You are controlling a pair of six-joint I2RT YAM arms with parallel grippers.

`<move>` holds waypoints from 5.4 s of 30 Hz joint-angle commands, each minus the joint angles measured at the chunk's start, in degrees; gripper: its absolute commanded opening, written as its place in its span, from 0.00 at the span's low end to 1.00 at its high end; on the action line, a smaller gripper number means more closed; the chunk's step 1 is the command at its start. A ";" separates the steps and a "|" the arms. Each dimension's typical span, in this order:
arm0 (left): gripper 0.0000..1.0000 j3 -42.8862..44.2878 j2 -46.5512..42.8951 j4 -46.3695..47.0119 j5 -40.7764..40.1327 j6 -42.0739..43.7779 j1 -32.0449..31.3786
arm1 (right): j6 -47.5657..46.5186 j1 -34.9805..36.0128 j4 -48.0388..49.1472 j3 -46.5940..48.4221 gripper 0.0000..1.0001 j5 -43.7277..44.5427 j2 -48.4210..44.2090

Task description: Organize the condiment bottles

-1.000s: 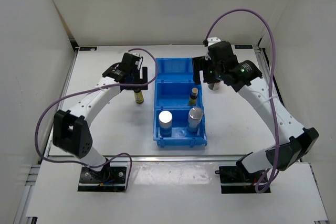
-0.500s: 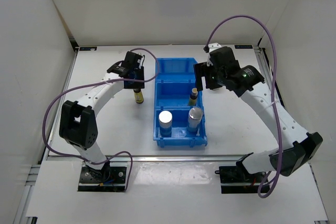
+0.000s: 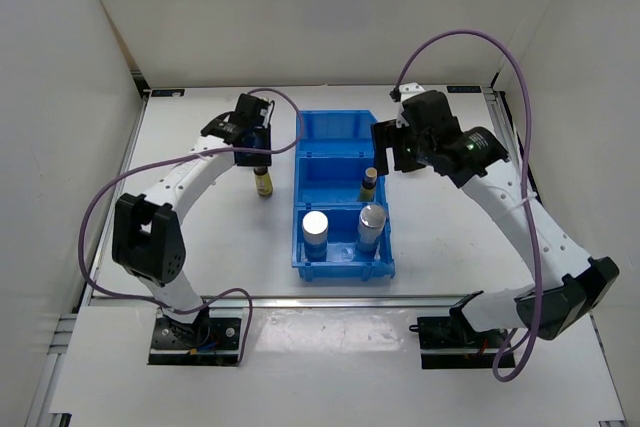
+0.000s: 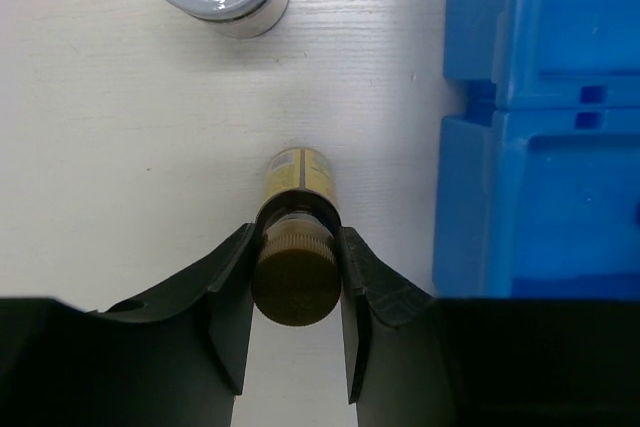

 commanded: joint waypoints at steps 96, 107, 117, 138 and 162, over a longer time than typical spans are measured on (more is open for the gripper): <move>1.00 -24.59 -32.51 10.29 -13.56 5.08 -0.13 | -5.32 -13.70 6.55 26.57 0.06 6.00 35.66; 1.00 -23.53 -31.36 9.76 -13.56 5.08 -0.13 | -8.41 -8.25 9.19 35.44 0.12 0.82 44.27; 1.00 -23.00 -30.84 8.71 -14.70 5.61 -0.13 | -8.41 -8.25 8.58 39.93 0.17 -2.26 53.06; 1.00 -20.56 -27.68 8.09 -14.36 3.77 1.18 | -8.85 -8.77 0.76 45.82 1.00 4.76 43.06; 1.00 27.80 28.31 4.22 11.94 -1.33 11.03 | -5.95 -10.88 4.44 5.75 1.00 -12.63 11.05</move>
